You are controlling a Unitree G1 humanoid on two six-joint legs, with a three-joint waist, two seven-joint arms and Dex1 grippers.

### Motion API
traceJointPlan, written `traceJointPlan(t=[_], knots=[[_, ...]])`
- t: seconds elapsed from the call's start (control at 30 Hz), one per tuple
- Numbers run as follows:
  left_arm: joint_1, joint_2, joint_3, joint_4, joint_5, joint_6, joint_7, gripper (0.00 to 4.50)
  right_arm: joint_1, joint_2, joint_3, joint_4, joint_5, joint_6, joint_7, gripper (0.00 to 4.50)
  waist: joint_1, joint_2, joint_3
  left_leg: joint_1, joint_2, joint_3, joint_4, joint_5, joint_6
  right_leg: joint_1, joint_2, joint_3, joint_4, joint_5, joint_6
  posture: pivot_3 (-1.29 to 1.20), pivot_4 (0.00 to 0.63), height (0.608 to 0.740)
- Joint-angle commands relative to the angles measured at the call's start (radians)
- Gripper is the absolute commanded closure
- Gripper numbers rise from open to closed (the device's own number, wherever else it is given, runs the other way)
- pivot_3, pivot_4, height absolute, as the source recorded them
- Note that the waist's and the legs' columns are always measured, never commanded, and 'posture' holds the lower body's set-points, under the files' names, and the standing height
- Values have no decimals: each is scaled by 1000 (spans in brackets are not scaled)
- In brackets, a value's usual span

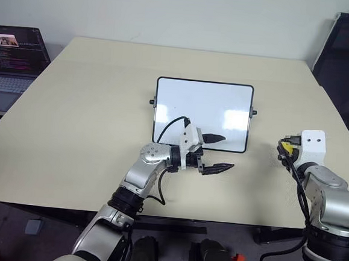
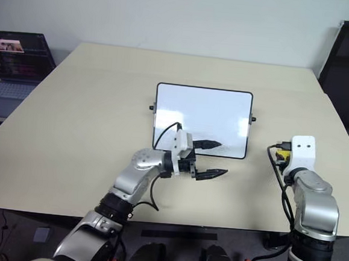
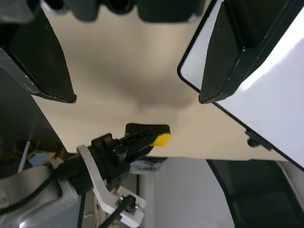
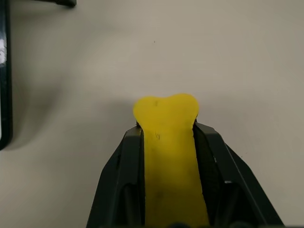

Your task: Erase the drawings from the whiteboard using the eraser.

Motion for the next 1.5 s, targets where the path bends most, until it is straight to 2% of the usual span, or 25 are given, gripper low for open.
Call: traceJointPlan(t=[0.03, 0.87, 1.07, 1.2, 1.5], knots=[[-27, -18, -2, -15, 12, -31, 10, 0, -53, -3, -43, 38, 42, -16, -11, 3398, 0, 0, 0, 0, 0, 0, 0, 0, 0, 0, 0, 0, 0, 0, 0, 0, 150, 740], [45, 11, -9, -132, 24, 14, 49, 0, -68, -5, -38, 187, 134, -89, -74, 3398, 1, 0, 0, 0, 0, 0, 0, 0, 0, 0, 0, 1, 0, 0, 0, 0, 150, 740], [34, 17, -2, -124, 26, 12, 50, 0, -72, -12, -35, 199, 136, -99, -77, 1515, 1, 0, 0, 0, 0, 0, 0, 0, 0, 0, 0, 0, 0, 0, 0, 0, 150, 740], [34, 19, 0, -123, 25, 12, 52, 0, -76, -17, -34, 209, 135, -105, -80, 33, 1, 0, 0, 0, 0, 0, 0, 0, 0, 0, 0, 0, 0, 0, 0, 0, 150, 740], [27, 53, 30, -130, 26, 20, 69, 0, -106, 9, -79, 201, 165, -98, -119, 33, 0, 0, 0, 0, 0, 0, 0, 0, 0, 0, 0, 0, 1, 0, 0, 0, 150, 740]])
